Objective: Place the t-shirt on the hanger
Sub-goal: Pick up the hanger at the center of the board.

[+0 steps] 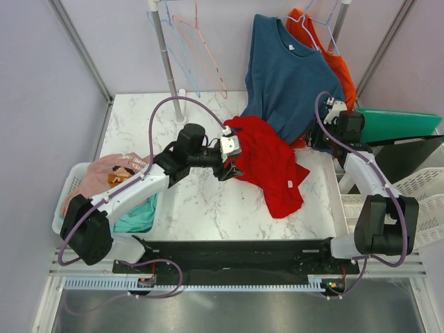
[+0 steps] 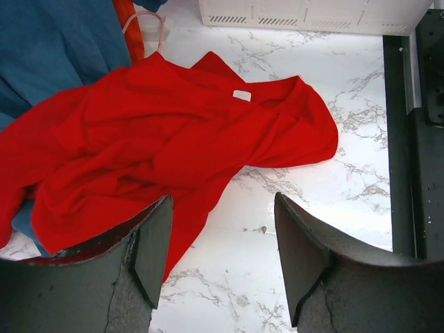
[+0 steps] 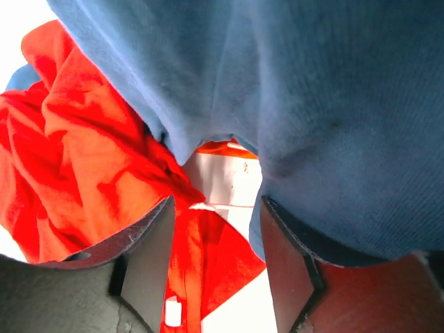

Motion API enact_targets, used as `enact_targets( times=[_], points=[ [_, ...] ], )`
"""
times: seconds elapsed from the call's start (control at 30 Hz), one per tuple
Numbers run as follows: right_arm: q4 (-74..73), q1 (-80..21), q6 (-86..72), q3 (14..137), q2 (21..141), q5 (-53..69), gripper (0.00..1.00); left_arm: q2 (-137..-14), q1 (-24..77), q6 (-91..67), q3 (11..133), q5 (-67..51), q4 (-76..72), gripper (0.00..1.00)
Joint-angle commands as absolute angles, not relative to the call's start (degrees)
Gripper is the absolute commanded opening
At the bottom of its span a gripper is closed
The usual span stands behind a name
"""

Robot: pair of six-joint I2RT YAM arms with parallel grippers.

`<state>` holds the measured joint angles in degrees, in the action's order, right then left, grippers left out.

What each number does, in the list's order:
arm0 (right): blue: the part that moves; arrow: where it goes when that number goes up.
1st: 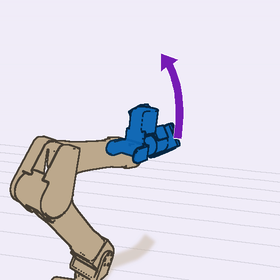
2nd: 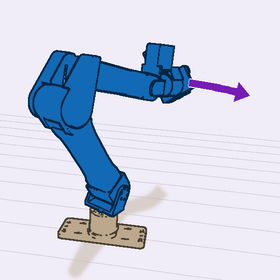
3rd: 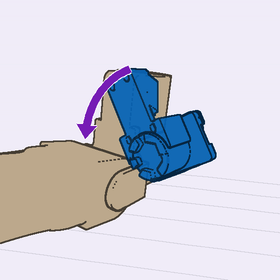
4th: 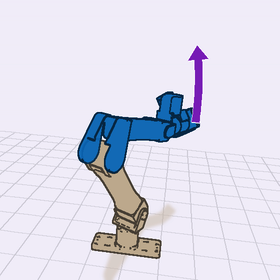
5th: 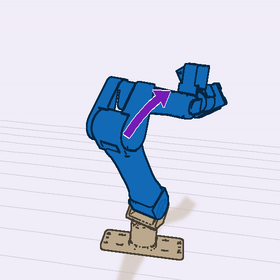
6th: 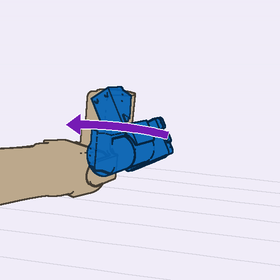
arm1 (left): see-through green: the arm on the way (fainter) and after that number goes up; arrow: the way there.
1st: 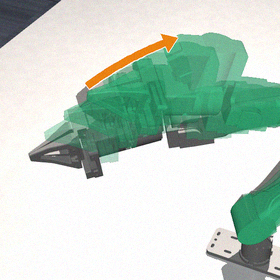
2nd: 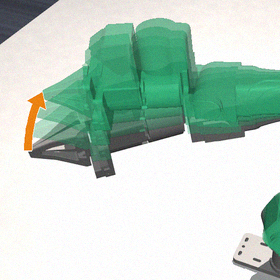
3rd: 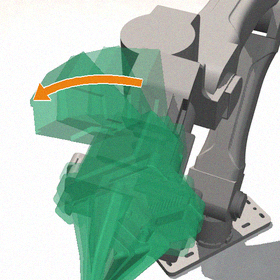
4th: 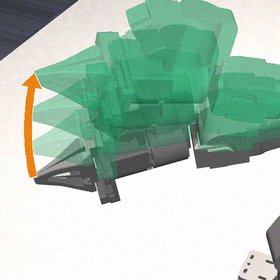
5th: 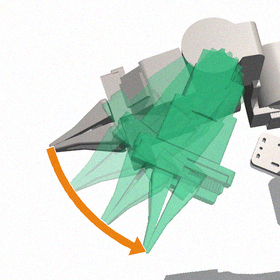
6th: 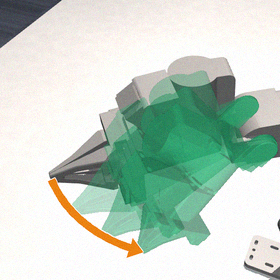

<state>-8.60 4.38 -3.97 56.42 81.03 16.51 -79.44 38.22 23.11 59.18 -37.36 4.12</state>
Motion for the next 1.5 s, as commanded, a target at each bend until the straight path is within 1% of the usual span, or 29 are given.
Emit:
enact_targets(
  times=[0.0,0.07,0.1,0.13,0.2,0.27,0.3,0.33,0.43,0.5,0.53,0.63,0.73,0.97,1.0,1.03,1.13,1.3,1.47],
  points=[
    [-5.45,4.92,-5.19,59.32,82.44,18.18,0.55,-79.63,37.97,21.36,58.80,-37.26,1.05,0.67],
    [-9.64,4.92,-3.53,60.29,82.88,20.12,0.48,-79.72,37.97,21.44,58.71,-37.35,1.05,0.67],
    [-10.80,5.01,-3.52,59.94,82.62,21.08,0.47,-79.63,37.97,21.53,58.45,-37.44,1.05,0.67],
    [-11.59,4.92,-3.86,58.90,82.10,20.83,0.48,-79.54,37.97,21.53,58.36,-37.53,1.05,0.67],
    [-10.29,4.83,-5.09,54.16,79.03,19.70,0.52,-79.37,37.88,21.36,57.75,-37.70,1.05,0.67],
    [-5.92,4.66,-6.58,51.34,76.92,17.94,0.55,-79.45,37.97,21.27,57.31,-37.88,0.71,0.67],
    [-4.50,4.57,-6.59,49.76,76.82,16.71,0.55,-79.63,37.97,21.10,57.22,-37.97,0.79,0.67],
    [-2.66,4.40,-6.59,49.66,77.60,16.26,0.53,-79.80,37.97,21.01,57.30,-38.14,0.62,0.67],
    [-4.20,4.31,-7.12,51.85,81.19,15.91,0.38,-80.07,37.97,20.83,57.74,-37.97,0.70,0.68],
    [-5.01,4.13,-8.08,53.08,82.35,15.82,0.40,-79.89,37.97,21.18,57.83,-37.79,0.97,0.68],
    [-4.49,4.13,-8.52,52.82,82.79,13.82,0.44,-79.89,37.97,21.36,57.75,-37.53,0.97,0.68],
    [-4.04,3.61,-9.67,52.21,84.54,11.17,0.48,-79.89,37.97,21.80,57.39,-37.44,0.88,0.69],
    [-3.43,3.08,-10.28,52.73,86.39,9.58,0.48,-80.07,37.88,21.53,56.95,-37.44,0.62,0.69],
    [-2.63,0.27,-13.44,55.27,90.26,-0.16,0.50,-80.16,37.79,21.71,56.60,-37.09,0.26,0.72],
    [-2.55,0.26,-13.88,55.72,90.79,-2.44,0.51,-80.24,37.79,21.80,56.60,-37.18,0.26,0.72],
    [-2.64,0.26,-13.97,56.16,91.92,-2.63,0.55,-80.24,37.79,21.71,56.51,-37.26,0.26,0.72],
    [-1.76,0.26,-14.85,57.04,93.33,-3.34,0.58,-80.16,37.53,21.88,56.25,-37.27,0.26,0.72],
    [-0.79,0.26,-14.94,58.44,95.36,-3.78,0.57,-80.42,37.00,21.97,55.90,-37.62,0.26,0.72],
    [-0.70,0.26,-15.29,60.38,98.35,-2.56,0.51,-81.12,36.56,21.71,56.51,-38.14,0.35,0.72]
  ],
)
